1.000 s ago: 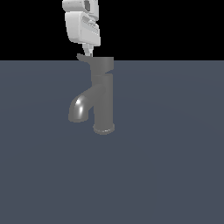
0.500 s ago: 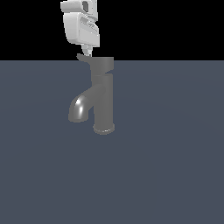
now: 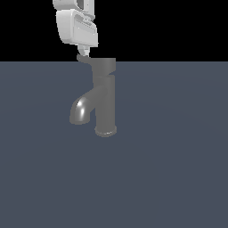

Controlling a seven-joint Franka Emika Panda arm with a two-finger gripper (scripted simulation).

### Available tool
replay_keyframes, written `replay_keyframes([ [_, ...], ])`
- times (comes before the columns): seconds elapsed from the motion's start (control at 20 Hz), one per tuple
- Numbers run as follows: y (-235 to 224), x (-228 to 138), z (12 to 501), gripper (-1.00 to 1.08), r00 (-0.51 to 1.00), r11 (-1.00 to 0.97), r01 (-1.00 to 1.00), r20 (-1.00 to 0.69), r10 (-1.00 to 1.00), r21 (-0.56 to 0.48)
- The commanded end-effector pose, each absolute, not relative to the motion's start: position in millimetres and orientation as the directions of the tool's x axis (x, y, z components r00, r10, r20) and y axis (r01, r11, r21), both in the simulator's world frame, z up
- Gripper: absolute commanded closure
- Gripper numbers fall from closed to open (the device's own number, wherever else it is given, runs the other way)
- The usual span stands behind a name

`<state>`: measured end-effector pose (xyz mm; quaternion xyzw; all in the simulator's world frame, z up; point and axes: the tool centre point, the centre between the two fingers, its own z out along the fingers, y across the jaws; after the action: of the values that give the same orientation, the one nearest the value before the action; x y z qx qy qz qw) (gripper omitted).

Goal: Turn on the faucet by rotating a designated handle.

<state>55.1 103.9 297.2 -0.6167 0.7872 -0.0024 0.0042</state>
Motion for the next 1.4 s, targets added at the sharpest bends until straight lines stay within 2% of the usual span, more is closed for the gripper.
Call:
replay_keyframes([
  [0.0, 111.3, 42.8, 297.0, 1.08, -0.234, 0.234, -0.972, 0.000, -0.972, 0.000],
  [0.25, 119.6, 27.7, 297.1, 1.08, -0.234, 0.234, -0.972, 0.000, -0.972, 0.000],
  [0.35, 112.1, 35.6, 297.2, 1.08, -0.243, 0.243, -0.970, 0.000, -0.970, -0.010],
  [1.35, 103.9, -26.9, 297.2, 1.08, -0.236, 0.236, -0.972, 0.000, -0.972, -0.002],
])
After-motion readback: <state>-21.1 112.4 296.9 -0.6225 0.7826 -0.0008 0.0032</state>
